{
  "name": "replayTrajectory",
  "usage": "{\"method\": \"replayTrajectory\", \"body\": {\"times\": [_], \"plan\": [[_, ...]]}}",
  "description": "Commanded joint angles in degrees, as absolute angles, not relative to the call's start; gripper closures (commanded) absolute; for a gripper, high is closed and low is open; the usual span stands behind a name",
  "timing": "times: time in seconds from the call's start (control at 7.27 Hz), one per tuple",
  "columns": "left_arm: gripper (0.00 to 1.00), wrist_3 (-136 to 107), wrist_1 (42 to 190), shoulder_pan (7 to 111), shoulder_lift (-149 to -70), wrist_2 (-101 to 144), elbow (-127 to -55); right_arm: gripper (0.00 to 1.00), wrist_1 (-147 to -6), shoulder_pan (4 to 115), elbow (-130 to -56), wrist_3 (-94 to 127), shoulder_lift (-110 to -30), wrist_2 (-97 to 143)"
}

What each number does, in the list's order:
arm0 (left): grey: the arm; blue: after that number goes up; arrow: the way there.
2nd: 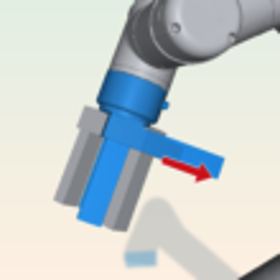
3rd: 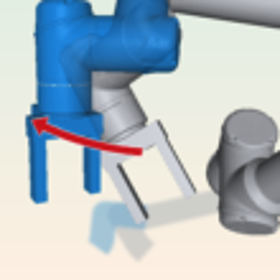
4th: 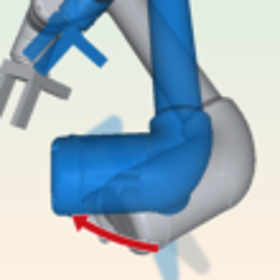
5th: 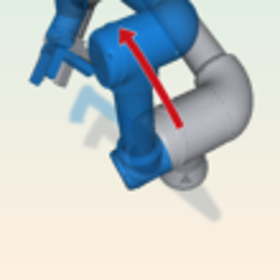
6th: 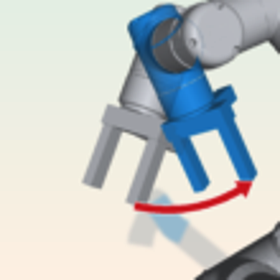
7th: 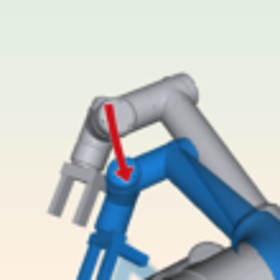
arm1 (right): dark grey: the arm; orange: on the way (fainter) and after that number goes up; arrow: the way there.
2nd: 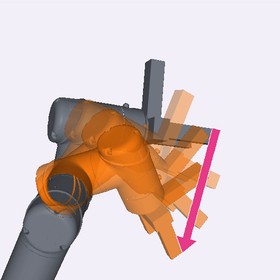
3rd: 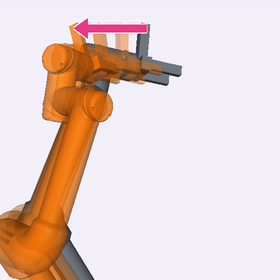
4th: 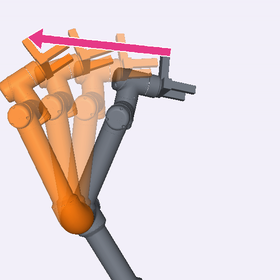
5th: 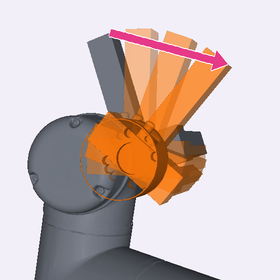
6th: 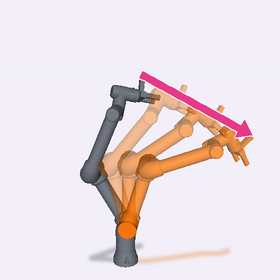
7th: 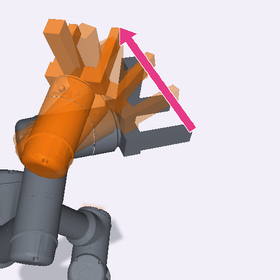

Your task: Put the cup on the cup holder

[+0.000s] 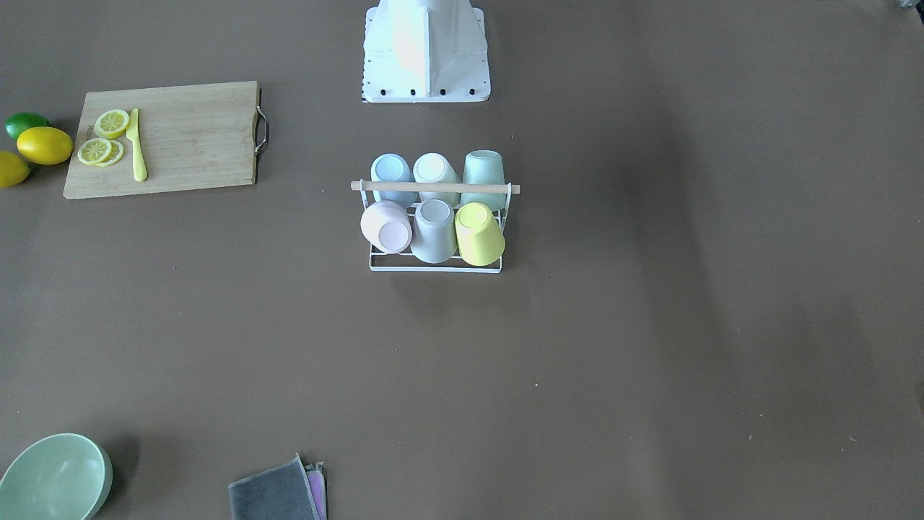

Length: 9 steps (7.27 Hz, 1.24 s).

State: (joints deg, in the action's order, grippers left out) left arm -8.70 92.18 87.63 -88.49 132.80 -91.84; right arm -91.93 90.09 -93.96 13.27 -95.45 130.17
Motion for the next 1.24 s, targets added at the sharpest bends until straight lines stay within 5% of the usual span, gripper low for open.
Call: {"method": "replayTrajectory", "body": {"times": [0.0, 1.1], "plan": [[0.02, -8.7, 92.2, 87.6, -88.2, 132.6, -91.6, 0.0, -91.9, 90.1, -94.0, 13.4, -95.4, 130.3], [0.02, -8.7, 92.3, 87.5, -88.7, 132.5, -91.6, 0.0, -91.8, 90.2, -93.6, 13.7, -95.2, 131.7]]}}
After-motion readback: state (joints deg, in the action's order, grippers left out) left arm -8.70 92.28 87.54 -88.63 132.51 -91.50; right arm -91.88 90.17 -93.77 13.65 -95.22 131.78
